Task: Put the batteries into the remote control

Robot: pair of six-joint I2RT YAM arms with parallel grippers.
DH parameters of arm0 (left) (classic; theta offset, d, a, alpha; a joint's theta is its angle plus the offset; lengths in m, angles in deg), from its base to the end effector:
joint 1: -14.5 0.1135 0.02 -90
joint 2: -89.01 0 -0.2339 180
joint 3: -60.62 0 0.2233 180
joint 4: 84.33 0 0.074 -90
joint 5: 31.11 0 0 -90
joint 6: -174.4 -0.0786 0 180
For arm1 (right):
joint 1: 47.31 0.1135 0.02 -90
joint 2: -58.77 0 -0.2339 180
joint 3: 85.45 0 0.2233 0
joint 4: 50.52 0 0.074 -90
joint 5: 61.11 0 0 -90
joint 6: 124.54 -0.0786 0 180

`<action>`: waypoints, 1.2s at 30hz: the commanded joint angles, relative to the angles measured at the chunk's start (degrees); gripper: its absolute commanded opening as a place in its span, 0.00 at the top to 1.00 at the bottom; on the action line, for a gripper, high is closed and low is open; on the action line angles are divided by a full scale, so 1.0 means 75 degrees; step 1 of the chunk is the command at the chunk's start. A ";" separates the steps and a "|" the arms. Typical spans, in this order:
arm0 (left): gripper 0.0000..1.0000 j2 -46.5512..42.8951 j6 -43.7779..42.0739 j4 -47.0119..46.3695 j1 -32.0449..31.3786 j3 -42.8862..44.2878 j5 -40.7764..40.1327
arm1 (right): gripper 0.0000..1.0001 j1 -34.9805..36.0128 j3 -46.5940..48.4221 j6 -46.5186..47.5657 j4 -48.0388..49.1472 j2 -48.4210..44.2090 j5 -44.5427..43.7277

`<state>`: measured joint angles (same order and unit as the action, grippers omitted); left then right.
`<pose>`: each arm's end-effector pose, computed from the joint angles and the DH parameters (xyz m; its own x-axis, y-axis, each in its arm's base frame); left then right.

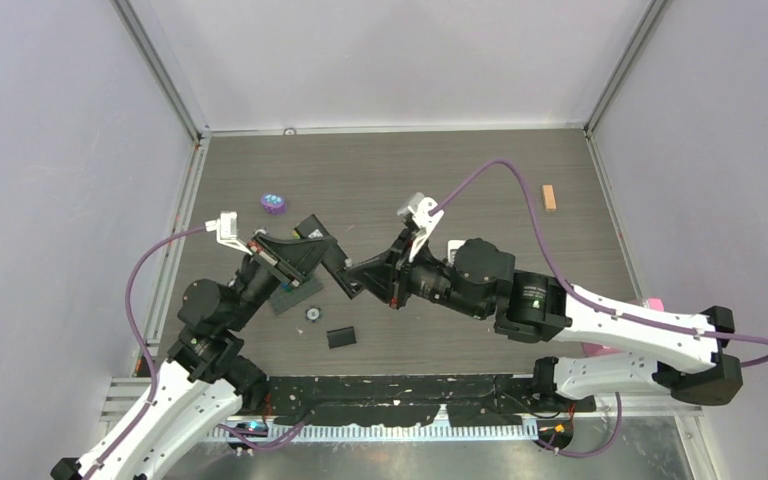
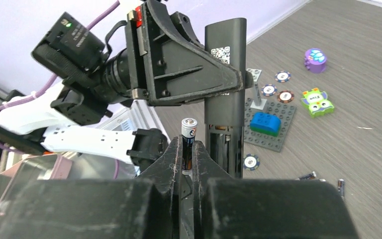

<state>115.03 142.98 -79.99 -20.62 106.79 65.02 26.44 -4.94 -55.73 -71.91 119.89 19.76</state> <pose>0.1308 -0.1023 0.3345 -0.4437 -0.7253 -0.5264 0.5322 0.2594 -0.8059 0.0873 0.2549 0.3872 -0.3357 0.1237 -0.9338 -0.8389 0.4117 0.3561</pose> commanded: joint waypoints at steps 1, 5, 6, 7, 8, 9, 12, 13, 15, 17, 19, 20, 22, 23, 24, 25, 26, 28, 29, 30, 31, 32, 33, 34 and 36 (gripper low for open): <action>1.00 0.0034 0.0871 -0.1090 0.0016 -0.0047 0.0306 | 0.90 0.0523 0.0733 0.0577 -0.0285 0.0540 -0.1319; 1.00 0.0033 0.1103 -0.1064 0.0014 -0.0021 0.0358 | 0.90 0.0672 0.1016 0.0864 -0.0456 0.0867 -0.1677; 1.00 0.0015 0.1106 -0.1034 0.0008 -0.0013 0.0377 | 0.90 0.0682 0.1048 0.0917 -0.0462 0.0904 -0.1718; 1.00 0.0010 0.1087 -0.0982 0.0008 0.0020 0.0398 | 0.90 0.0687 0.1053 0.0963 -0.0467 0.0922 -0.1805; 1.00 -0.0005 0.1064 -0.0897 0.0012 0.0056 0.0423 | 0.90 0.0686 0.1063 0.0997 -0.0468 0.0921 -0.1847; 1.00 -0.0026 0.1037 -0.0803 0.0008 0.0083 0.0425 | 0.90 0.0697 0.1066 0.1059 -0.0495 0.0921 -0.1946; 1.00 -0.0072 0.0948 -0.0617 0.0015 0.0140 0.0447 | 0.90 0.0710 0.1080 0.1200 -0.0594 0.0929 -0.2006; 1.00 -0.0093 0.0947 -0.0586 0.0014 0.0136 0.0438 | 0.90 0.0712 0.1081 0.1270 -0.0640 0.0932 -0.2000; 1.00 -0.0106 0.0946 -0.0578 0.0006 0.0128 0.0445 | 0.90 0.0713 0.1019 0.1342 -0.0664 0.0932 -0.1954; 1.00 -0.0103 0.0953 -0.0562 0.0006 0.0119 0.0448 | 0.90 0.0713 0.0987 0.1415 -0.0648 0.0953 -0.1815; 1.00 -0.0082 0.1000 -0.0563 0.0013 0.0131 0.0460 | 0.90 0.0717 0.0967 0.1445 -0.0665 0.1018 -0.1768; 1.00 -0.0067 0.1036 -0.0578 0.0013 0.0126 0.0467 | 0.89 0.0721 0.0977 0.1461 -0.0688 0.1040 -0.1744; 1.00 -0.0038 0.1135 -0.0604 0.0009 0.0121 0.0451 | 0.89 0.0724 0.1003 0.1506 -0.0745 0.1105 -0.1626; 1.00 -0.0036 0.1179 -0.0634 0.0015 0.0114 0.0440 | 0.89 0.0724 0.1030 0.1517 -0.0771 0.1146 -0.1588; 1.00 -0.0024 0.1219 -0.0660 0.0007 0.0109 0.0419 | 0.89 0.0730 0.1044 0.1515 -0.0843 0.1168 -0.1509; 1.00 -0.0021 0.1248 -0.0676 0.0014 0.0100 0.0396 | 0.88 0.0741 0.1066 0.1543 -0.0861 0.1196 -0.1470; 1.00 0.0000 0.1292 -0.0743 0.0007 0.0090 0.0380 | 0.88 0.0744 0.1056 0.1547 -0.0886 0.1195 -0.1418; 1.00 0.0045 0.1356 -0.1006 0.0015 0.0048 0.0462 | 0.86 0.0744 0.1005 0.1602 -0.0903 0.1186 -0.1339; 1.00 0.0074 0.1404 -0.1074 0.0009 0.0044 0.0520 | 0.85 0.0747 0.0972 0.1610 -0.0920 0.1182 -0.1321; 1.00 0.0119 0.1429 -0.1072 0.0012 0.0075 0.0564 | 0.84 0.0748 0.0962 0.1625 -0.0974 0.1179 -0.1313; 1.00 0.0162 0.1462 -0.1097 0.0007 0.0092 0.0611 | 0.84 0.0748 0.0970 0.1633 -0.0997 0.1179 -0.1308; 1.00 0.0190 0.1499 -0.1126 0.0015 0.0095 0.0631 | 0.83 0.0748 0.0967 0.1654 -0.1063 0.1179 -0.1287; 1.00 0.0206 0.1539 -0.1170 0.0011 0.0092 0.0619 | 0.83 0.0748 0.0968 0.1654 -0.1088 0.1173 -0.1283; 1.00 0.0219 0.1575 -0.1204 0.0008 0.0090 0.0610 | 0.82 0.0748 0.0972 0.1683 -0.1154 0.1168 -0.1289; 1.00 0.0216 0.1614 -0.1239 0.0007 0.0092 0.0571 | 0.82 0.0748 0.0975 0.1714 -0.1273 0.1152 -0.1336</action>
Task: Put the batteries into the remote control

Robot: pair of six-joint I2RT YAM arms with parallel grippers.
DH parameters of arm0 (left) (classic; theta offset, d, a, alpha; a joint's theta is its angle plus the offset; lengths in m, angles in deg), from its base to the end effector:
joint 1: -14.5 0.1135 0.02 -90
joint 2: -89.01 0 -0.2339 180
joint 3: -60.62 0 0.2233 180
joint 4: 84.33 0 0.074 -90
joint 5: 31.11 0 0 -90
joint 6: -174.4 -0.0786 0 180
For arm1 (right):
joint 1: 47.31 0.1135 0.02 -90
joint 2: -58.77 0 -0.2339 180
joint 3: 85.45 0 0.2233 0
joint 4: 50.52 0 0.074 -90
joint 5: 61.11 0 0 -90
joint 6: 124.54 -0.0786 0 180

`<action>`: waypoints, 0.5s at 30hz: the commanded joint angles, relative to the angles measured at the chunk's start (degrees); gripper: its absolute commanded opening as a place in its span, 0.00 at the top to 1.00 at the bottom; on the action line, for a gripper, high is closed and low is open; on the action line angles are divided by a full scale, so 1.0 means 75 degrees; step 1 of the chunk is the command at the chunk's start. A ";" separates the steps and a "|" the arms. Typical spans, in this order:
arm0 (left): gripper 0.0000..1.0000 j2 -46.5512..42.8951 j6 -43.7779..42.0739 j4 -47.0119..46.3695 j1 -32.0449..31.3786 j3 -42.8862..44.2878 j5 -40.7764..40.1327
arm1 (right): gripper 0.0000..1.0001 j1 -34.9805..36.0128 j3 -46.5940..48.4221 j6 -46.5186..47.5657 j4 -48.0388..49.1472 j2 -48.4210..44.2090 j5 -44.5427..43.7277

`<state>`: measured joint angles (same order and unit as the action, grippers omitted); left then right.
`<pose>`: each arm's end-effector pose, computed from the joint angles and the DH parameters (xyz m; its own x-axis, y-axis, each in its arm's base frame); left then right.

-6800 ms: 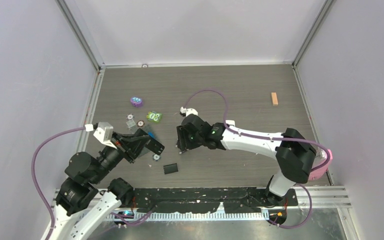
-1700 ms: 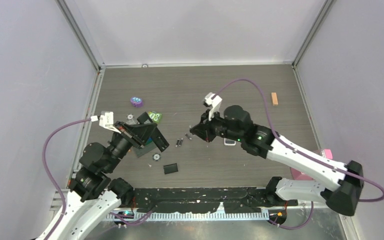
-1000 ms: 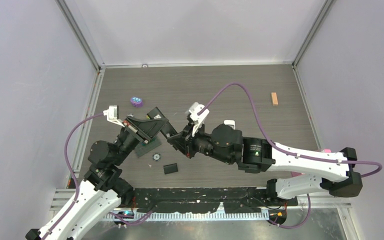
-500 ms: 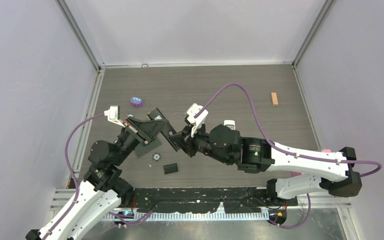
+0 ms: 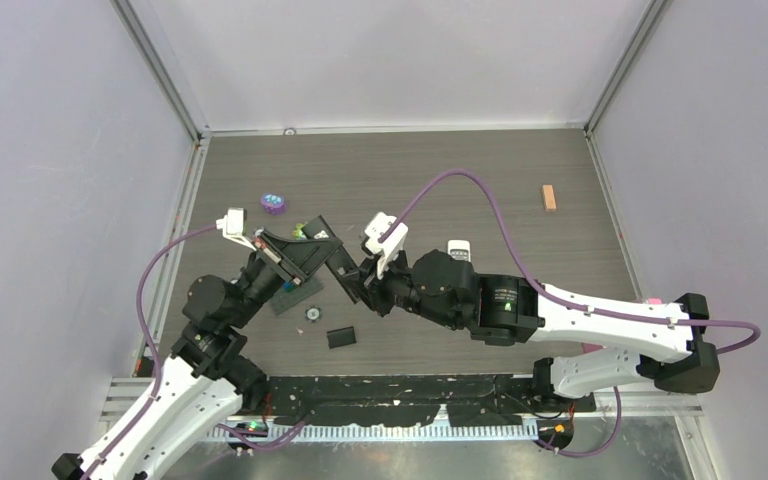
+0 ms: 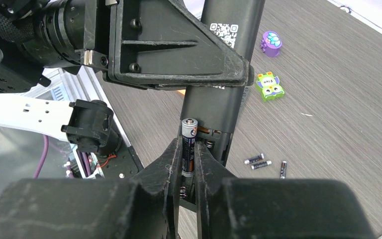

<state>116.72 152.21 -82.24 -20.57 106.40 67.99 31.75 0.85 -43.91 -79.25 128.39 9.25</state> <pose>0.1328 -0.1084 0.3333 -0.5555 -0.7271 -0.4034 0.4699 0.1258 -0.8737 0.0823 0.2868 0.3659 -0.1795 -0.1206 -0.9763 -0.8444 0.5282 0.0900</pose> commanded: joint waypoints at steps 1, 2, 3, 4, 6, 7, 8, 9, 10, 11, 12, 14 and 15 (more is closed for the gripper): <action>1.00 -0.0009 0.0384 -0.0942 0.0008 0.0160 0.0167 | 0.82 0.0040 0.0198 0.0131 -0.0370 0.0008 0.0047; 1.00 -0.0016 0.0375 -0.0934 0.0010 0.0178 0.0151 | 0.82 0.0040 0.0185 0.0128 -0.0398 -0.0027 0.0060; 1.00 -0.0025 0.0345 -0.0921 0.0001 0.0184 0.0130 | 0.82 0.0040 0.0182 0.0107 -0.0449 -0.0049 0.0101; 1.00 -0.0026 0.0310 -0.0919 0.0002 0.0196 0.0122 | 0.83 0.0043 0.0184 0.0086 -0.0473 -0.0061 0.0106; 1.00 -0.0032 0.0256 -0.0909 0.0006 0.0200 0.0133 | 0.83 0.0044 0.0209 0.0008 -0.0559 -0.0071 0.0122; 1.00 -0.0027 0.0248 -0.0924 0.0007 0.0189 0.0151 | 0.83 0.0047 0.0230 -0.0078 -0.0641 -0.0057 0.0099; 1.00 -0.0026 0.0222 -0.0930 0.0001 0.0182 0.0156 | 0.83 0.0043 0.0286 -0.0135 -0.0698 -0.0036 0.0075; 1.00 -0.0035 0.0188 -0.0919 0.0003 0.0188 0.0157 | 0.83 0.0041 0.0333 -0.0243 -0.0826 0.0016 0.0067; 1.00 -0.0055 0.0179 -0.0899 0.0003 0.0167 0.0141 | 0.83 0.0040 0.0426 -0.0317 -0.0890 0.0048 0.0083; 1.00 -0.0056 0.0162 -0.0896 0.0002 0.0157 0.0129 | 0.83 0.0037 0.0473 -0.0429 -0.0985 0.0116 0.0095; 1.00 -0.0070 0.0168 -0.0896 0.0011 0.0149 0.0114 | 0.83 0.0032 0.0526 -0.0469 -0.1026 0.0139 0.0091; 1.00 -0.0087 0.0186 -0.0896 0.0010 0.0135 0.0074 | 0.84 0.0039 0.0465 -0.0535 -0.1010 0.0163 0.0142; 1.00 -0.0086 0.0192 -0.0896 0.0004 0.0144 0.0065 | 0.84 0.0037 0.0428 -0.0562 -0.0965 0.0148 0.0139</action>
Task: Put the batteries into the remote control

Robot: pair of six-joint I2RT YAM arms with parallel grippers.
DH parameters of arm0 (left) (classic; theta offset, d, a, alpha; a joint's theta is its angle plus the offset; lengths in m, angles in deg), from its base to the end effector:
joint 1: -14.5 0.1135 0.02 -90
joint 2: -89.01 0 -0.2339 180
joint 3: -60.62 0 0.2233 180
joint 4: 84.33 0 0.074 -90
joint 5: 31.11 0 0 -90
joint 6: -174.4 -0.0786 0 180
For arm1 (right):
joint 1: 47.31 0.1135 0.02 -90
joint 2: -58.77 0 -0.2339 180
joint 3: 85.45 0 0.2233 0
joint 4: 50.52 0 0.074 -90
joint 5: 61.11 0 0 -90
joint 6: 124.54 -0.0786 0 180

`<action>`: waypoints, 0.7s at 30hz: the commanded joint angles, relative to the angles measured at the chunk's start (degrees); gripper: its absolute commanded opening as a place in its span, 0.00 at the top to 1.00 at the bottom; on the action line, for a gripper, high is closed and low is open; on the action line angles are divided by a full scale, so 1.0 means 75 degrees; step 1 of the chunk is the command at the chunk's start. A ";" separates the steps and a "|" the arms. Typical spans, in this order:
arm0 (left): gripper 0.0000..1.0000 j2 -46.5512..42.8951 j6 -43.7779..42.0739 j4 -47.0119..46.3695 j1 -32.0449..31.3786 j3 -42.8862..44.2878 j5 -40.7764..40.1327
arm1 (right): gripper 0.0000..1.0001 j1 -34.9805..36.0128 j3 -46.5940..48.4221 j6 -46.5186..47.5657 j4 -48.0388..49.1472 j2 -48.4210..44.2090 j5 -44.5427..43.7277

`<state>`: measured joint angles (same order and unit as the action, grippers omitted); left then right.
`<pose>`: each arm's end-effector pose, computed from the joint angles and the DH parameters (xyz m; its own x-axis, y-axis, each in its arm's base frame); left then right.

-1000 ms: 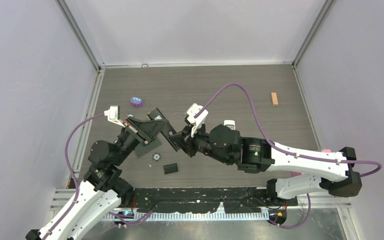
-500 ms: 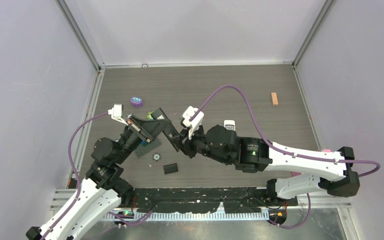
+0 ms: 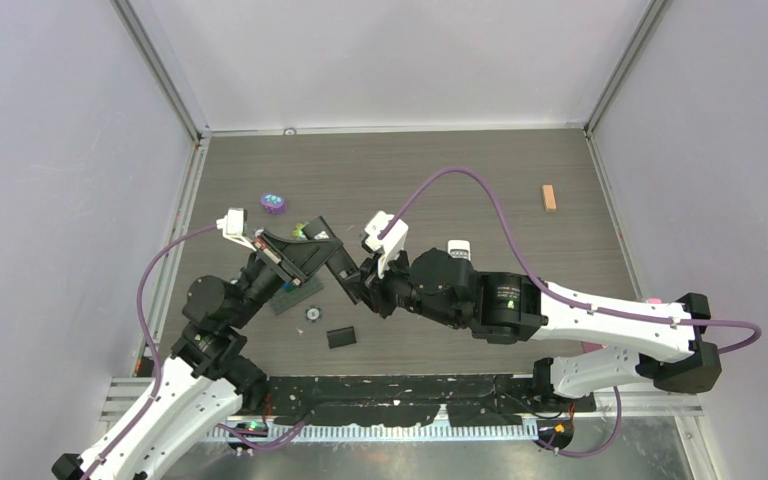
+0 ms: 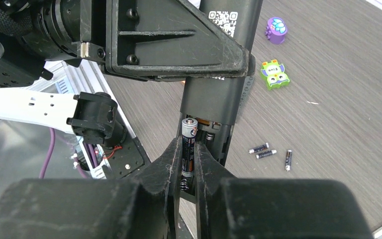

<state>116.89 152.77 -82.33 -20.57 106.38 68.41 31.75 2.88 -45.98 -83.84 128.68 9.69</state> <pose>0.1329 -0.1092 0.3329 -0.5652 -0.7233 -0.3966 0.4650 0.1177 -0.8774 0.0813 0.2845 0.3656 -0.2198 -0.1500 -0.9639 -0.8400 0.5316 0.1088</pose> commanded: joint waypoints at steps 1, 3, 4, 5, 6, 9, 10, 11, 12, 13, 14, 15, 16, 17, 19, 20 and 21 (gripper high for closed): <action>1.00 -0.0108 0.0135 -0.0884 0.0008 0.0149 0.0008 | 0.84 0.0038 0.0100 -0.0300 -0.0339 0.0093 0.0068; 1.00 -0.0119 0.0157 -0.0868 0.0000 0.0172 0.0024 | 0.83 0.0040 0.0050 -0.0323 -0.0329 0.0054 0.0081; 1.00 -0.0125 0.0168 -0.0843 0.0010 0.0187 0.0013 | 0.83 0.0040 0.0038 -0.0322 -0.0324 0.0039 0.0096; 1.00 -0.0122 0.0176 -0.0844 0.0011 0.0187 -0.0001 | 0.83 0.0040 0.0044 -0.0299 -0.0335 0.0033 0.0142; 1.00 -0.0111 0.0185 -0.0838 0.0010 0.0189 -0.0006 | 0.82 0.0037 0.0054 -0.0306 -0.0344 0.0037 0.0150; 1.00 -0.0090 0.0208 -0.0865 0.0000 0.0179 0.0005 | 0.78 0.0040 0.0101 -0.0351 -0.0411 0.0072 0.0119; 1.00 -0.0085 0.0210 -0.0882 0.0000 0.0174 0.0008 | 0.77 0.0040 0.0118 -0.0374 -0.0423 0.0075 0.0068; 1.00 -0.0080 0.0205 -0.0884 0.0003 0.0171 0.0008 | 0.76 0.0040 0.0125 -0.0423 -0.0433 0.0074 0.0036; 1.00 -0.0074 0.0200 -0.0884 0.0008 0.0171 0.0007 | 0.75 0.0034 0.0151 -0.0445 -0.0428 0.0070 0.0032; 1.00 -0.0062 0.0199 -0.0880 0.0010 0.0172 0.0008 | 0.73 0.0038 0.0165 -0.0467 -0.0434 0.0058 -0.0002; 1.00 -0.0058 0.0201 -0.0884 0.0009 0.0156 0.0010 | 0.73 0.0039 0.0190 -0.0473 -0.0441 0.0050 -0.0022; 1.00 -0.0036 0.0199 -0.0880 0.0007 0.0158 0.0019 | 0.71 0.0040 0.0208 -0.0480 -0.0455 0.0015 -0.0066; 1.00 -0.0018 0.0205 -0.0873 0.0002 0.0159 0.0030 | 0.71 0.0040 0.0227 -0.0485 -0.0457 -0.0007 -0.0127; 1.00 -0.0010 0.0200 -0.0881 0.0000 0.0141 0.0043 | 0.69 0.0040 0.0258 -0.0500 -0.0468 -0.0038 -0.0148; 1.00 0.0006 0.0202 -0.0884 0.0003 0.0139 0.0053 | 0.67 0.0029 0.0313 -0.0491 -0.0471 -0.0069 -0.0188; 1.00 0.0016 0.0200 -0.0893 0.0005 0.0137 0.0055 | 0.66 0.0029 0.0374 -0.0502 -0.0477 -0.0072 -0.0222; 1.00 0.0023 0.0199 -0.0904 0.0001 0.0127 0.0071 | 0.65 0.0019 0.0405 -0.0531 -0.0499 -0.0069 -0.0243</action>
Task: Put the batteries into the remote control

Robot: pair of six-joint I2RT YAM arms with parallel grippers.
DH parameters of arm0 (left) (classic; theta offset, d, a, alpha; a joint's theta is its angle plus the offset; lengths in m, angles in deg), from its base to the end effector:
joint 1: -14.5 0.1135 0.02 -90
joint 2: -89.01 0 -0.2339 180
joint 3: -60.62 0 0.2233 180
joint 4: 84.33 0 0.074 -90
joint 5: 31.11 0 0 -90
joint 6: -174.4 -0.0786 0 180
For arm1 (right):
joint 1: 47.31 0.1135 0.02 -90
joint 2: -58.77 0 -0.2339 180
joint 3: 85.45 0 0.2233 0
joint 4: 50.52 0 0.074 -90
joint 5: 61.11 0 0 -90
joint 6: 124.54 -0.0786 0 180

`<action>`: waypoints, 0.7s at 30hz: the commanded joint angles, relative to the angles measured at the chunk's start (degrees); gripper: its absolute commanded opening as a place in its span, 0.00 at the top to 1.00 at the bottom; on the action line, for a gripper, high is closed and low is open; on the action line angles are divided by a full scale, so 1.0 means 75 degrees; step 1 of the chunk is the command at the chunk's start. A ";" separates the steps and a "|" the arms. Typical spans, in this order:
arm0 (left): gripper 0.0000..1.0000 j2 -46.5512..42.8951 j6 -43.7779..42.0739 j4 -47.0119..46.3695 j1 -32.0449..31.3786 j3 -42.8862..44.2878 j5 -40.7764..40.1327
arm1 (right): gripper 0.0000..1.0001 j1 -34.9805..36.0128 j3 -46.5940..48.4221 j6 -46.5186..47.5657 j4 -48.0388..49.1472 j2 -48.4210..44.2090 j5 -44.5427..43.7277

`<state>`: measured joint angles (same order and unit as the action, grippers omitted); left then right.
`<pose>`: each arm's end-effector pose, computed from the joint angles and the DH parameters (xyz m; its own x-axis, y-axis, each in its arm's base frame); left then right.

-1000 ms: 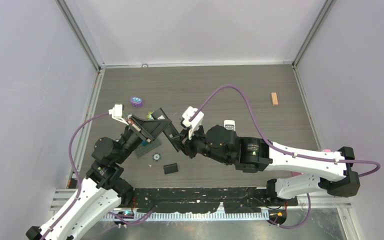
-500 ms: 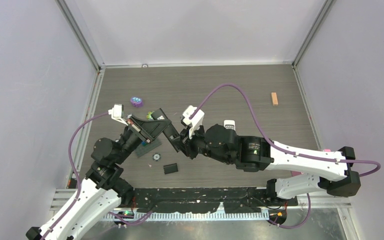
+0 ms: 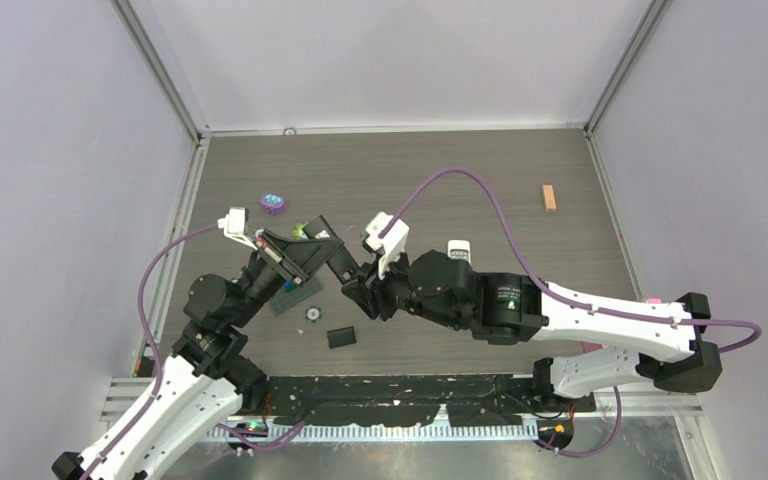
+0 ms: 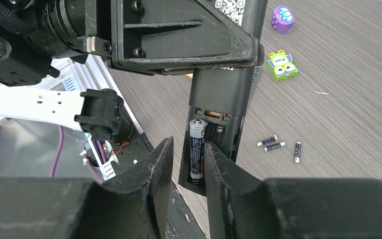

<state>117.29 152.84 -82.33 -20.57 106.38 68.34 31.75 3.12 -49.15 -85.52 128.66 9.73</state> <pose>0.1342 -0.1100 0.3318 -0.5673 -0.7227 -0.3949 0.4590 0.1206 -0.8802 0.0810 0.2832 0.3630 -0.2705 -0.1437 -0.9519 -0.8262 0.5423 0.1528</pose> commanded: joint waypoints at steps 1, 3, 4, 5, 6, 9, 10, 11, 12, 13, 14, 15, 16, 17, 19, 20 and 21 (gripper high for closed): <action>1.00 -0.0013 0.0190 -0.0897 0.0000 0.0125 0.0076 | 0.64 0.0018 0.0446 -0.0123 -0.0284 -0.0063 -0.0303; 1.00 -0.0004 0.0190 -0.0907 0.0006 0.0120 0.0089 | 0.61 -0.0009 0.0540 -0.0190 -0.0299 -0.0064 -0.0366; 1.00 -0.0006 0.0198 -0.0908 0.0008 0.0116 0.0087 | 0.60 -0.0020 0.0605 -0.0216 -0.0296 -0.0062 -0.0406; 1.00 0.0001 0.0191 -0.0918 0.0003 0.0108 0.0087 | 0.58 -0.0048 0.0634 -0.0280 -0.0306 -0.0070 -0.0459; 1.00 -0.0010 0.0193 -0.0909 0.0011 0.0097 0.0087 | 0.58 -0.0063 0.0685 -0.0303 -0.0317 -0.0071 -0.0470; 1.00 -0.0010 0.0190 -0.0908 0.0006 0.0084 0.0100 | 0.54 -0.0133 0.0777 -0.0435 -0.0328 -0.0147 -0.0534; 1.00 -0.0017 0.0196 -0.0908 0.0011 0.0079 0.0099 | 0.53 -0.0140 0.0823 -0.0462 -0.0322 -0.0162 -0.0531; 1.00 -0.0016 0.0191 -0.0909 0.0009 0.0079 0.0100 | 0.51 -0.0161 0.0836 -0.0518 -0.0318 -0.0189 -0.0505; 1.00 -0.0019 0.0193 -0.0919 0.0011 0.0076 0.0108 | 0.51 -0.0166 0.0870 -0.0550 -0.0318 -0.0201 -0.0499; 1.00 -0.0027 0.0194 -0.0919 0.0012 0.0072 0.0110 | 0.49 -0.0185 0.0895 -0.0622 -0.0320 -0.0224 -0.0485; 1.00 -0.0029 0.0191 -0.0930 0.0010 0.0063 0.0111 | 0.49 -0.0195 0.0911 -0.0661 -0.0318 -0.0242 -0.0483; 1.00 -0.0022 0.0193 -0.0937 0.0003 0.0060 0.0114 | 0.47 -0.0227 0.0910 -0.0802 -0.0323 -0.0285 -0.0476; 1.00 -0.0040 0.0185 -0.0932 0.0009 0.0066 0.0117 | 0.45 -0.0246 0.0894 -0.0880 -0.0332 -0.0296 -0.0479; 1.00 -0.0053 0.0179 -0.0928 0.0007 0.0055 0.0111 | 0.41 -0.0295 0.0890 -0.1073 -0.0373 -0.0351 -0.0480; 1.00 -0.0081 0.0186 -0.0944 0.0003 0.0043 0.0111 | 0.34 -0.0390 0.0867 -0.1447 -0.0495 -0.0432 -0.0481; 1.00 -0.0087 0.0180 -0.0943 0.0005 0.0032 0.0122 | 0.31 -0.0433 0.0869 -0.1816 -0.0553 -0.0451 -0.0469; 1.00 -0.0095 0.0170 -0.0946 0.0003 0.0021 0.0122 | 0.26 -0.0577 0.0871 -0.2020 -0.0724 -0.0489 -0.0410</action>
<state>117.26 153.52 -85.54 -20.57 106.38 68.43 29.24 7.52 -56.54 -89.15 127.87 7.50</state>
